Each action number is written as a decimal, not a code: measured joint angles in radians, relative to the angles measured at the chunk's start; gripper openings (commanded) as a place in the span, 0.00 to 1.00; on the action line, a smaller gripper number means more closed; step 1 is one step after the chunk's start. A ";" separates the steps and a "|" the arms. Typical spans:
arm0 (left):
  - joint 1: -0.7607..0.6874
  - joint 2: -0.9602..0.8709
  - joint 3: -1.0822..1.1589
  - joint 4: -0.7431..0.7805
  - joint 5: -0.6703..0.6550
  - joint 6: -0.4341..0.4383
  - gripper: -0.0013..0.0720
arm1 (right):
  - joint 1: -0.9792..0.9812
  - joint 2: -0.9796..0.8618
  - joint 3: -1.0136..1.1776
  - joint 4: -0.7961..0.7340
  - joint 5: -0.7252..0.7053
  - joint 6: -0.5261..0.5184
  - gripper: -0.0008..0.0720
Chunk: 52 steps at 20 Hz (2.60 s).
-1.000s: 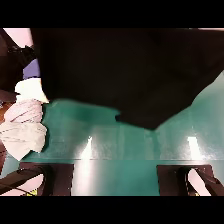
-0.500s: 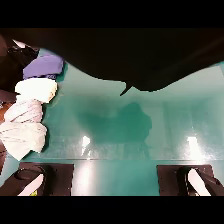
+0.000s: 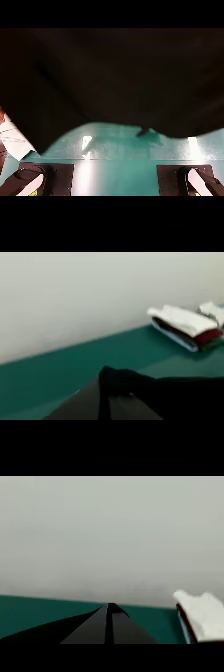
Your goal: Fold the shirts.
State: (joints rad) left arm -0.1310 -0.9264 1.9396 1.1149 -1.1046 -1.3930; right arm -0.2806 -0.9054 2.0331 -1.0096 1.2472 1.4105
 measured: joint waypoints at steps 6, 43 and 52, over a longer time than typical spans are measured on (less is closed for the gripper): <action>0.000 -0.346 -0.132 0.045 -0.223 -0.041 0.05 | 0.100 -0.372 0.001 -0.010 0.361 0.119 0.02; 0.000 -0.778 -0.440 0.199 0.141 0.208 0.89 | 0.220 -0.633 -0.693 -0.130 -0.034 0.039 0.50; 0.152 -0.598 -0.561 0.204 -0.128 0.037 0.89 | 0.147 -0.378 -0.705 -0.111 0.180 0.010 0.44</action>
State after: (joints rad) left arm 0.0212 -1.5242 1.3788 1.3193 -1.2324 -1.3560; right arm -0.1333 -1.2835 1.3277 -1.1206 1.4273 1.4208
